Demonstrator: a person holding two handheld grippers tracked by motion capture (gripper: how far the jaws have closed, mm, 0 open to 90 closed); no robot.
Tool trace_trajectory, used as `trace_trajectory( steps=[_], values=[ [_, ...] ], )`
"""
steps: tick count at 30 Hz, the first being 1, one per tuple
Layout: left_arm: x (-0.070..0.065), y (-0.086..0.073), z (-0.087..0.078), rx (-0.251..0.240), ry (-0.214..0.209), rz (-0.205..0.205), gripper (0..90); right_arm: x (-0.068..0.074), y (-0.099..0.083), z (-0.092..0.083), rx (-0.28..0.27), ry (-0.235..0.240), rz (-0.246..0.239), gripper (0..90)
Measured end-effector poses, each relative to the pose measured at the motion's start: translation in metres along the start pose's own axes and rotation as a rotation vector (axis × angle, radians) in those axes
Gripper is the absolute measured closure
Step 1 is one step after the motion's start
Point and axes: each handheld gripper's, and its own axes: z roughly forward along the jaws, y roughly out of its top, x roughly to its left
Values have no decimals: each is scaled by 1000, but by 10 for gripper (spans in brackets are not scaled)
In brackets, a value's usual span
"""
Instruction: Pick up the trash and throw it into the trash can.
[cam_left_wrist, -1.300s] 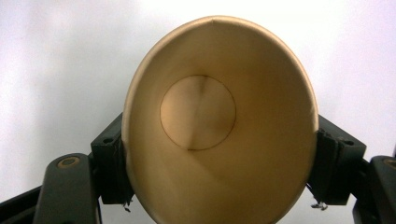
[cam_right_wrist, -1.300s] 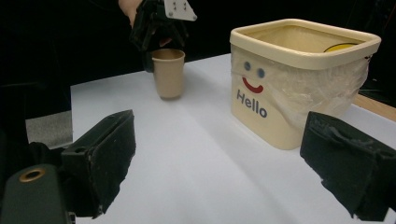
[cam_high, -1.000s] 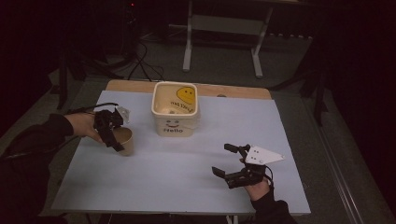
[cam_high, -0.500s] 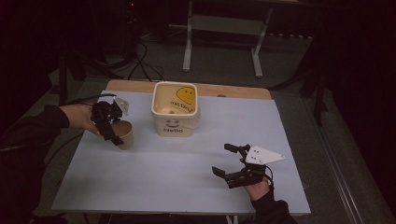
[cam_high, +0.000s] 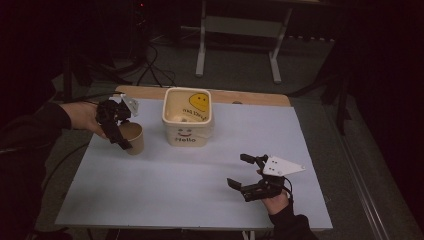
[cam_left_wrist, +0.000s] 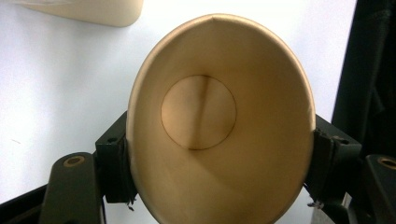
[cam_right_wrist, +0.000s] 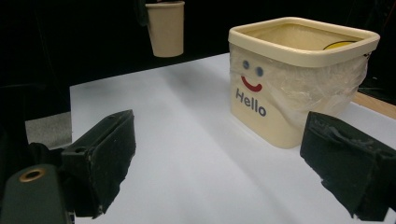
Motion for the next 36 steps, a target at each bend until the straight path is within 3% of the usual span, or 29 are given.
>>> trace_trajectory(
  steps=[18, 30, 36],
  values=[
    [-3, 22, -36, -23, 34, 40, 276, 0, 0, 0, 1, 3, 1, 103],
    [3, 33, -51, -36, 37, 40, 280, -1, -1, 1, 6, 5, 1, 103],
    [5, 43, -63, -40, 57, 37, 280, -1, -1, 1, 7, 8, 3, 103]
  ],
)
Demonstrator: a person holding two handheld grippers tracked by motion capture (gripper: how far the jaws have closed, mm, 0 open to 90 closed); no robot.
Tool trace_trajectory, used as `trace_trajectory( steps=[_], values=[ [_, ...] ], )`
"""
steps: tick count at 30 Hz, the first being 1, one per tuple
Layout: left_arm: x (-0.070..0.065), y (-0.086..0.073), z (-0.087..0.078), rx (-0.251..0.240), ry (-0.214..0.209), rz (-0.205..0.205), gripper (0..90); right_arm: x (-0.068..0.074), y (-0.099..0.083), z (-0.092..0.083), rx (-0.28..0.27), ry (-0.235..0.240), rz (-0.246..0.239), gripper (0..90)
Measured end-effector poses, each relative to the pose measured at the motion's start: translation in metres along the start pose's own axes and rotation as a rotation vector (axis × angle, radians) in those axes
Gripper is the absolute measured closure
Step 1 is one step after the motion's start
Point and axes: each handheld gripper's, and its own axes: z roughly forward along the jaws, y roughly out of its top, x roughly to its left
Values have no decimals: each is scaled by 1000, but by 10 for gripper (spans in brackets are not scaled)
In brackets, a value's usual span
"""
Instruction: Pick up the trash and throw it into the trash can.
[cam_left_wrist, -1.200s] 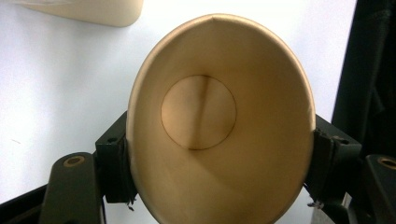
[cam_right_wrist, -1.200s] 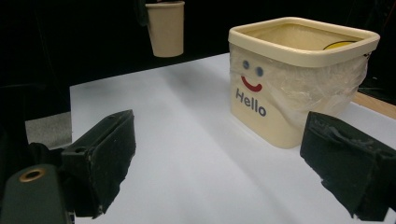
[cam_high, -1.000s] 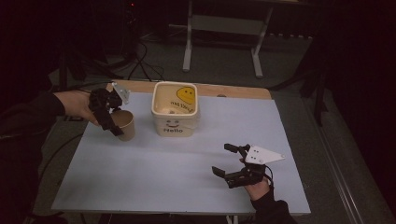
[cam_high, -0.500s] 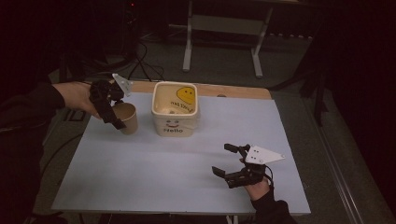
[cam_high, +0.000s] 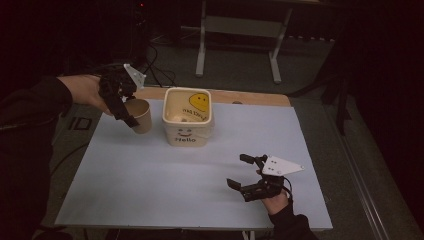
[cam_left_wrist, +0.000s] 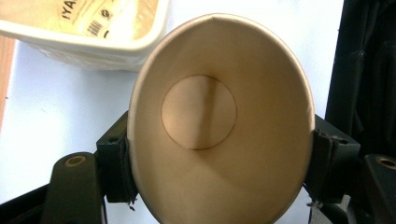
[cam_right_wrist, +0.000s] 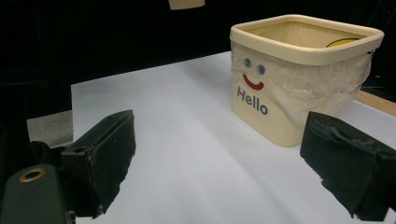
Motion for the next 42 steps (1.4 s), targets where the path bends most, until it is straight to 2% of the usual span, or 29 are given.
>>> trace_trajectory(
  steps=[6, 12, 18, 22, 27, 32, 42],
  values=[
    [2, 8, -5, 1, 12, 14, 281, 0, 0, 0, -1, -1, -3, 103],
    [2, 23, -10, -20, 17, 30, 287, -1, 0, 0, -2, 1, 0, 103],
    [2, 37, -12, -22, 18, 64, 287, -1, 0, 1, -1, 4, 0, 103],
    [3, 43, -13, -51, 17, 61, 287, -1, -1, 1, -3, 7, -1, 103],
    [7, 50, -10, -42, 19, 69, 287, -1, -1, 1, -5, 8, -2, 103],
    [12, 57, -9, -58, 15, 72, 287, -1, -1, 1, -4, 9, -1, 103],
    [19, 80, -10, -15, 18, 79, 288, 0, -1, -2, -8, 4, 2, 103]
  ],
)
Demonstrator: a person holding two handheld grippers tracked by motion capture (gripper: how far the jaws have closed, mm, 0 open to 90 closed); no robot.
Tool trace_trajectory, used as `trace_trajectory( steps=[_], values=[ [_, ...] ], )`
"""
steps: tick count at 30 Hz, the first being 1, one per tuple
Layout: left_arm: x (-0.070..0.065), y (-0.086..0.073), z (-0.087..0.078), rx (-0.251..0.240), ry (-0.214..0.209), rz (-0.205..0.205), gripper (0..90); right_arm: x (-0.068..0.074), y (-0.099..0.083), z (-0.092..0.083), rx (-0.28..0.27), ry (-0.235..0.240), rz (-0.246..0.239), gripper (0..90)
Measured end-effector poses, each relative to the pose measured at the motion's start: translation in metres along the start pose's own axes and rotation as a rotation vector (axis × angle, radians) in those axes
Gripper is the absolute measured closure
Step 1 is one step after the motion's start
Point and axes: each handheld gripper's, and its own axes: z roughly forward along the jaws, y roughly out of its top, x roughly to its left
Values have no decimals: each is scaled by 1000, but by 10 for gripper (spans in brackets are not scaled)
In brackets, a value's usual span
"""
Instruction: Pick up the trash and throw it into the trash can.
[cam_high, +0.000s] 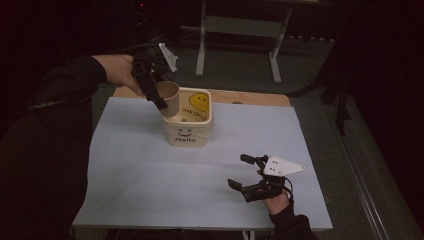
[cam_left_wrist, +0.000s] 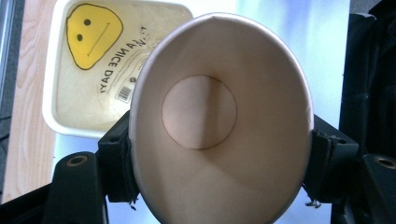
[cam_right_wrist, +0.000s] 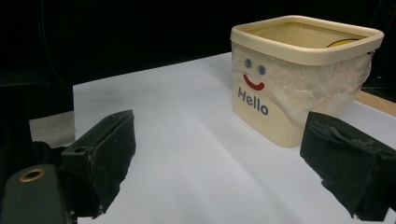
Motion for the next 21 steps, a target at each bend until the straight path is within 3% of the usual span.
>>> trace_trajectory(
  steps=[10, 21],
  values=[
    [7, 15, 1, 34, 1, 12, 288, 1, 1, -2, -12, 5, -4, 103],
    [21, 31, 2, 35, 11, 24, 288, 2, 1, -3, -11, 2, -7, 103]
  ],
)
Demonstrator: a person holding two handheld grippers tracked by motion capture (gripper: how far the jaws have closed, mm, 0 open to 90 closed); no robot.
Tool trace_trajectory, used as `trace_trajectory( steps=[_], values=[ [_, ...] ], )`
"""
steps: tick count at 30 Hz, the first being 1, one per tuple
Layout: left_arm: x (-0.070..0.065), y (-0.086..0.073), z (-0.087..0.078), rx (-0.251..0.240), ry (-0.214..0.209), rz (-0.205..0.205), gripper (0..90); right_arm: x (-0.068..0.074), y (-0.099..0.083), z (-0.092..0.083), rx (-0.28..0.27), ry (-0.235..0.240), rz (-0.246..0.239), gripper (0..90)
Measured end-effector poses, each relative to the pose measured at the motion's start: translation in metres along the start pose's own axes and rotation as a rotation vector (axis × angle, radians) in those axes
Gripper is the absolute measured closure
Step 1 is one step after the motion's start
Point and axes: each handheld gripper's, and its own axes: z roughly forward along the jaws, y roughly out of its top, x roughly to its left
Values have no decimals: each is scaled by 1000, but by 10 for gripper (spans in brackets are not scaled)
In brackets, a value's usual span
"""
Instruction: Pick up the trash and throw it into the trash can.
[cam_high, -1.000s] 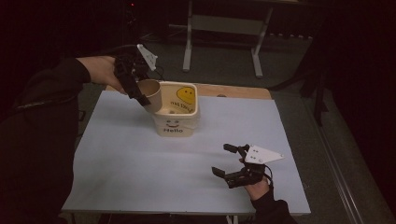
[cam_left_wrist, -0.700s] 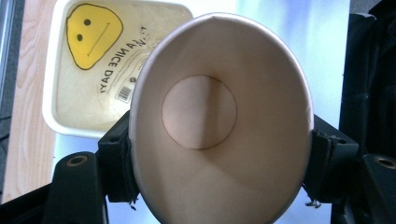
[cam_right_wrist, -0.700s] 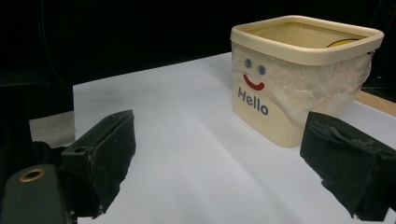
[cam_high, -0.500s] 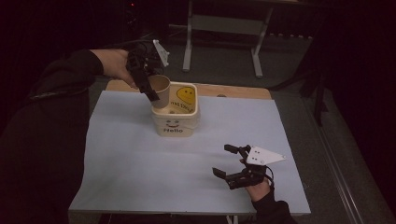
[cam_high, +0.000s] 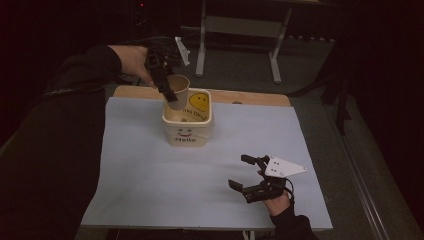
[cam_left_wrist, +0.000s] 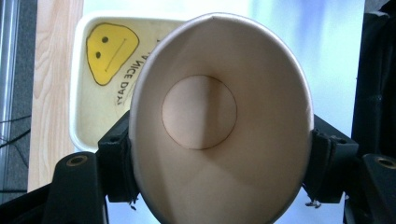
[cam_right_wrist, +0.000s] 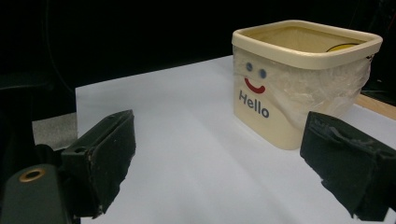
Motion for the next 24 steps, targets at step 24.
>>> trace_trajectory(
  steps=[24],
  values=[
    [25, 11, 3, 4, 7, -9, 286, -1, -1, -2, -4, -1, 11, 103]
  ],
)
